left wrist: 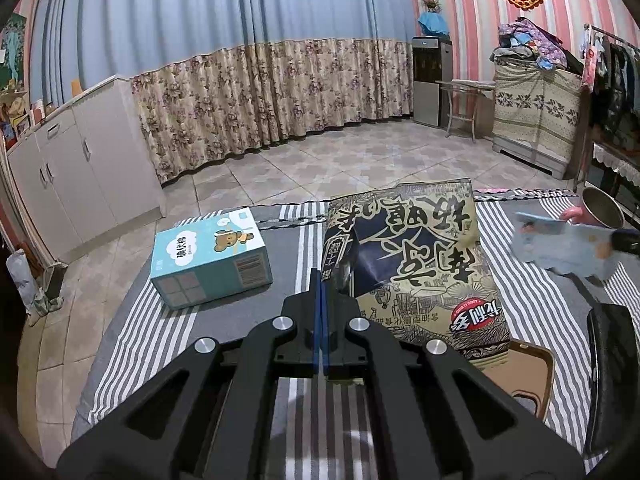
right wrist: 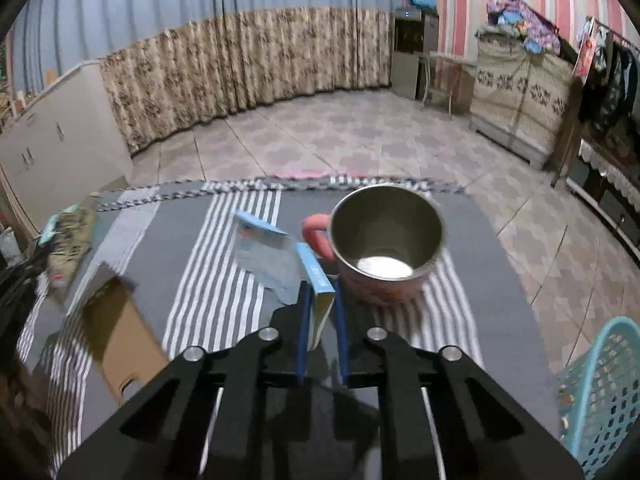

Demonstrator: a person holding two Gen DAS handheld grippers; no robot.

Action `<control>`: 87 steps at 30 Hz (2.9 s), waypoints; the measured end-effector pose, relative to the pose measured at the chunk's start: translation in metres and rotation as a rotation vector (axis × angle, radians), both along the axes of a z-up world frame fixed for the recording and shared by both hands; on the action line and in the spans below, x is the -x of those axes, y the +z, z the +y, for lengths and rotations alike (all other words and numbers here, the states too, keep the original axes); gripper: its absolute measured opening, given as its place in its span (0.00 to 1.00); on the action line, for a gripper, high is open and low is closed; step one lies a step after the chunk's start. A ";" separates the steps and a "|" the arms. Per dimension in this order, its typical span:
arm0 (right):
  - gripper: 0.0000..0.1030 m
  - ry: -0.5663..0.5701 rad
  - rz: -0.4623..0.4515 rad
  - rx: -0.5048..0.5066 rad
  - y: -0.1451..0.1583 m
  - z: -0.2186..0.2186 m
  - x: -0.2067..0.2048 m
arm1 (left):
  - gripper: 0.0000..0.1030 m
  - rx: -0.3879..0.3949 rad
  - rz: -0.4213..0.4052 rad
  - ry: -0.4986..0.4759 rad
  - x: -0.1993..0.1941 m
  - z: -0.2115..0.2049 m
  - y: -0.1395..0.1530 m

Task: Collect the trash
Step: 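Grasp the printed snack wrapper with the left tool while the right tool grasps the paper card, then carry wrapper and card over the blue basket and lower them in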

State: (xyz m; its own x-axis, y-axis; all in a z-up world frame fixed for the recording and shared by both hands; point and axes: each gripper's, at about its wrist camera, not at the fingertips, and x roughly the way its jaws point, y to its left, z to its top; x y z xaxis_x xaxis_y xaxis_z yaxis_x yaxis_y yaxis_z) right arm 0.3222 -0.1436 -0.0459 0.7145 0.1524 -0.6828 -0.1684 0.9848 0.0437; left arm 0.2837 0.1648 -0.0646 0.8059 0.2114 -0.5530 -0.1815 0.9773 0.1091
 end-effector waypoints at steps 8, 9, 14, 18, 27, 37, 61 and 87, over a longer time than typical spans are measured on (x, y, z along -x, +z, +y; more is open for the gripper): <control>0.10 -0.061 -0.105 -0.030 0.038 -0.067 0.056 | 0.00 0.013 0.006 -0.025 0.006 -0.018 0.011; 0.10 -0.066 -0.109 -0.031 0.043 -0.076 0.061 | 0.00 0.000 0.004 -0.035 0.009 -0.026 0.014; 0.10 -0.112 -0.142 0.006 0.056 -0.132 0.094 | 0.00 -0.022 -0.021 -0.108 0.027 -0.067 0.034; 0.10 -0.216 -0.160 0.047 0.053 -0.187 0.123 | 0.00 -0.011 -0.051 -0.191 0.039 -0.116 0.049; 0.10 -0.409 -0.122 0.018 0.019 -0.292 0.149 | 0.00 0.020 -0.046 -0.376 0.049 -0.249 0.042; 0.10 -0.481 -0.105 0.027 0.013 -0.348 0.148 | 0.00 0.042 0.018 -0.591 0.056 -0.399 0.017; 0.10 -0.465 -0.027 0.005 -0.010 -0.357 0.145 | 0.95 0.037 0.027 -0.605 0.042 -0.445 0.026; 0.10 -0.482 -0.018 -0.035 -0.020 -0.372 0.151 | 0.95 -0.150 0.221 -0.673 0.041 -0.466 -0.034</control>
